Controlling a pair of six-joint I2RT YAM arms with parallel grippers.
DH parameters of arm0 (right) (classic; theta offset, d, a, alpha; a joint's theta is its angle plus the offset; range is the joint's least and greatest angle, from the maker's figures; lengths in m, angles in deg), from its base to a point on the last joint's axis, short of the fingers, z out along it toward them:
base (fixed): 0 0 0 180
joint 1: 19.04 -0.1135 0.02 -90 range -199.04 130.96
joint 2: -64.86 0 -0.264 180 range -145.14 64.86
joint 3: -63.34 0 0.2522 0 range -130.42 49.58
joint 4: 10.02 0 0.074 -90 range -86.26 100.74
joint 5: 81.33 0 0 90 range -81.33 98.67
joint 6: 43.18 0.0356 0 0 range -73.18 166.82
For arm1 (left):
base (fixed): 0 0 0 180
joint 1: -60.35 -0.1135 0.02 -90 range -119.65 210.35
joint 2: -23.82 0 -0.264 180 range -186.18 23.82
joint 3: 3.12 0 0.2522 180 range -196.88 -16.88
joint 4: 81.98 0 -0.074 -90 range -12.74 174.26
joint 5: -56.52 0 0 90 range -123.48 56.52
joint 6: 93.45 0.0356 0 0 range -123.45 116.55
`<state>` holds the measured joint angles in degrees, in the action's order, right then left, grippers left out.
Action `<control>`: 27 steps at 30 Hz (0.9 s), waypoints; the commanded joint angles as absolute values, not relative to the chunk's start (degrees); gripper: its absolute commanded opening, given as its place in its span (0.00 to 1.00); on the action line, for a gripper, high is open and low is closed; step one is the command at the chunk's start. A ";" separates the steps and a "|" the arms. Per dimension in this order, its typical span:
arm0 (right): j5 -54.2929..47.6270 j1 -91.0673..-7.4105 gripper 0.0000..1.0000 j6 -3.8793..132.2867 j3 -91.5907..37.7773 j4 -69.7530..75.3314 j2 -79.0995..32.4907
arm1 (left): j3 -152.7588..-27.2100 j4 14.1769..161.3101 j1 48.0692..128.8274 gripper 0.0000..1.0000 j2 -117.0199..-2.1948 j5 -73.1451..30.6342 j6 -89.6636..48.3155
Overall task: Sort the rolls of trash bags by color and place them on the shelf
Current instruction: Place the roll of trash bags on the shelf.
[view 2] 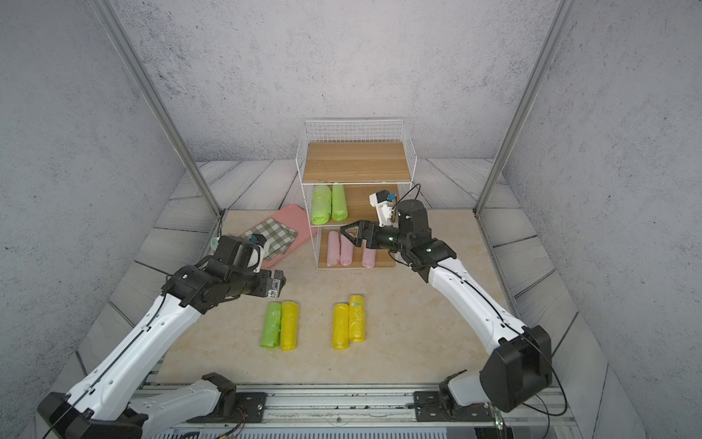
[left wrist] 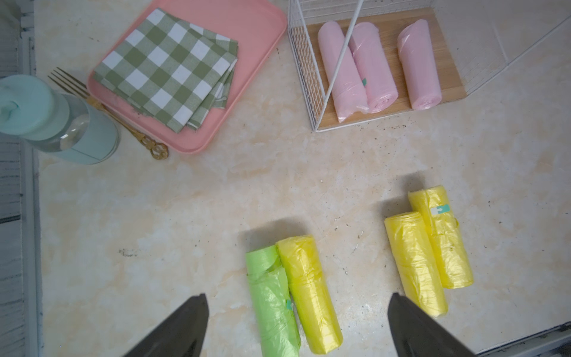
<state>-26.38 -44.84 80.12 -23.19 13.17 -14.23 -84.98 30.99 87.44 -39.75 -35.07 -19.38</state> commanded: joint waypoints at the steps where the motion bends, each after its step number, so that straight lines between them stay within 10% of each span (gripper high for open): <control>1: -28.59 -44.71 0.92 73.06 -20.74 18.28 -9.99 | -83.49 27.57 87.06 0.97 -40.56 -37.49 -22.04; 27: -30.97 -44.75 0.99 66.86 2.12 16.48 1.28 | -69.65 36.60 83.94 0.87 -49.04 -39.79 -28.58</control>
